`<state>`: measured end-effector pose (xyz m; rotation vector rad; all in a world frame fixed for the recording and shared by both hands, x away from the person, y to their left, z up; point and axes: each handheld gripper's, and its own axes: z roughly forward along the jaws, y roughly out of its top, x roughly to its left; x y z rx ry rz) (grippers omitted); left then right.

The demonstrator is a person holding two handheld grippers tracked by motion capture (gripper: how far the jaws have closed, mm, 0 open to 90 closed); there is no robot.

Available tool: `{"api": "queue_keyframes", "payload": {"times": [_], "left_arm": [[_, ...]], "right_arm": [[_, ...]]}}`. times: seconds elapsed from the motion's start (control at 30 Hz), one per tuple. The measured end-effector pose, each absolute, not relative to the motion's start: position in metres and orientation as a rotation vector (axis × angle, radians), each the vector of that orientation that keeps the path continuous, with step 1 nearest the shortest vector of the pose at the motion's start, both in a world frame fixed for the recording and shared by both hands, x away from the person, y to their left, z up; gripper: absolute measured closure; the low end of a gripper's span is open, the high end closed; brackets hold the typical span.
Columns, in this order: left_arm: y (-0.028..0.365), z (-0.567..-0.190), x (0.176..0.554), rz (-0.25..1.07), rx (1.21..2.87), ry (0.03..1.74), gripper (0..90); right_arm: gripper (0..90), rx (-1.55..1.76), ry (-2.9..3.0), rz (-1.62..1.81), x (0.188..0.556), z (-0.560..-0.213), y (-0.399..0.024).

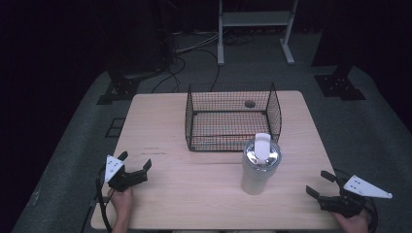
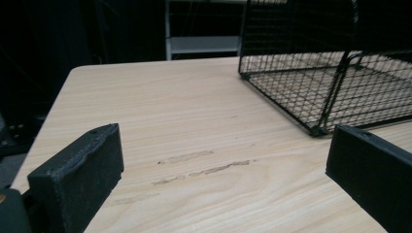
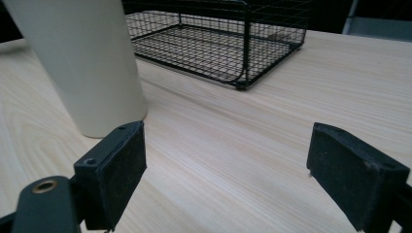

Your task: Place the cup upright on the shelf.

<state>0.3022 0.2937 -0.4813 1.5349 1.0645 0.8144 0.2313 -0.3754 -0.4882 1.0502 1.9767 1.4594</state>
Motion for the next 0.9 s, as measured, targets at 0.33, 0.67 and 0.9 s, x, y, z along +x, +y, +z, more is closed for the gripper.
{"api": "queue_keyframes", "payload": {"times": [0.33, 0.67, 0.9], "left_arm": [[0.291, -0.482, 0.304, 0.817, 1.568, 1.057, 0.0], [0.292, -0.482, 0.304, 0.833, 1.548, 1.073, 0.0], [0.294, -0.482, 0.303, 0.852, 1.54, 1.074, 0.0]], "right_arm": [[13.4, 0.981, 2.035, 1.518, 0.226, -0.481, -0.363], [13.0, 0.892, 2.111, 1.583, 0.227, -0.465, -0.335], [13.0, 0.831, 2.156, 1.596, 0.234, -0.46, -0.31]]}}
